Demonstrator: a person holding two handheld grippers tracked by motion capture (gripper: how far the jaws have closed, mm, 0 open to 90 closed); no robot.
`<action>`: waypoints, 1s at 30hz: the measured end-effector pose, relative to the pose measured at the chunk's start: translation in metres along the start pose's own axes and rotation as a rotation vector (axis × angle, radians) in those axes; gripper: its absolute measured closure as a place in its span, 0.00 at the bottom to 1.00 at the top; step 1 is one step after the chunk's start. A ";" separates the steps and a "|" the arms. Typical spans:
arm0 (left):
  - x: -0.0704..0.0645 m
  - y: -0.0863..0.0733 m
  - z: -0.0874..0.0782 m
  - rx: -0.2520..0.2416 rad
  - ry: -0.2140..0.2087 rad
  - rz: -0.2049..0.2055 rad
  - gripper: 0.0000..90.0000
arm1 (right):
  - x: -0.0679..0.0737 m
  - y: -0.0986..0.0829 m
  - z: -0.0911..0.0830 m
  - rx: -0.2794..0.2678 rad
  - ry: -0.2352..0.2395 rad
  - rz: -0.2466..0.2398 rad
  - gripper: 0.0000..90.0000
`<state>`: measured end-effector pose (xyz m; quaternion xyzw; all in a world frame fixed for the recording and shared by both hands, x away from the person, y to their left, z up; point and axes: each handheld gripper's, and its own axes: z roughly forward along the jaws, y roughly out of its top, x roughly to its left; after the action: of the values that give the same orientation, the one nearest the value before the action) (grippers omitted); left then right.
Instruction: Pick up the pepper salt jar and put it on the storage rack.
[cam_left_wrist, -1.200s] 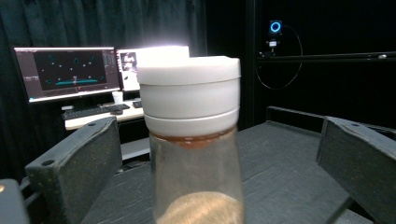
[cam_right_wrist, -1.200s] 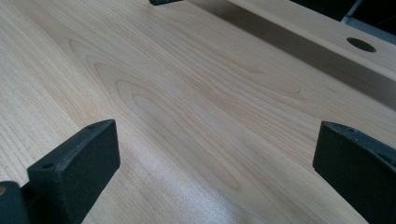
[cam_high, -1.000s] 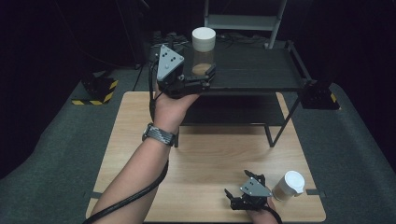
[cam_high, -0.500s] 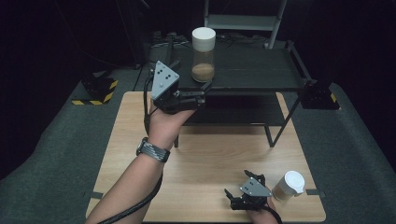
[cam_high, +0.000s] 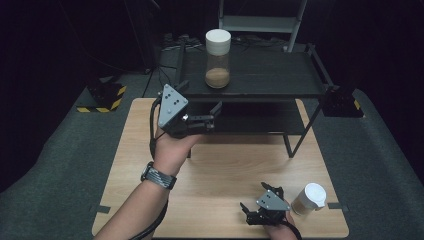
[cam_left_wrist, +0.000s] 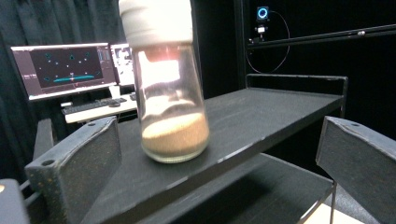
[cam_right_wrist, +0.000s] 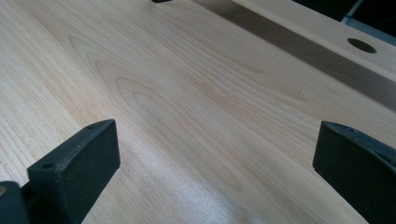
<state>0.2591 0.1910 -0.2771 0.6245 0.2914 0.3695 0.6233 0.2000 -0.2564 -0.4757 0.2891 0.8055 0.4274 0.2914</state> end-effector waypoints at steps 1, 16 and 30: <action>0.000 -0.002 -0.001 0.002 0.001 0.002 0.00 | 0.000 0.000 0.000 -0.001 0.000 0.000 0.00; -0.003 -0.039 -0.023 0.059 0.004 0.007 0.00 | 0.000 0.000 0.000 0.001 -0.002 -0.002 0.00; -0.007 -0.080 -0.040 0.130 0.008 0.010 0.00 | 0.001 0.000 0.000 0.002 -0.005 -0.007 0.00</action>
<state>0.2297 0.2116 -0.3590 0.6636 0.3143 0.3556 0.5783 0.1991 -0.2553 -0.4757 0.2876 0.8063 0.4249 0.2945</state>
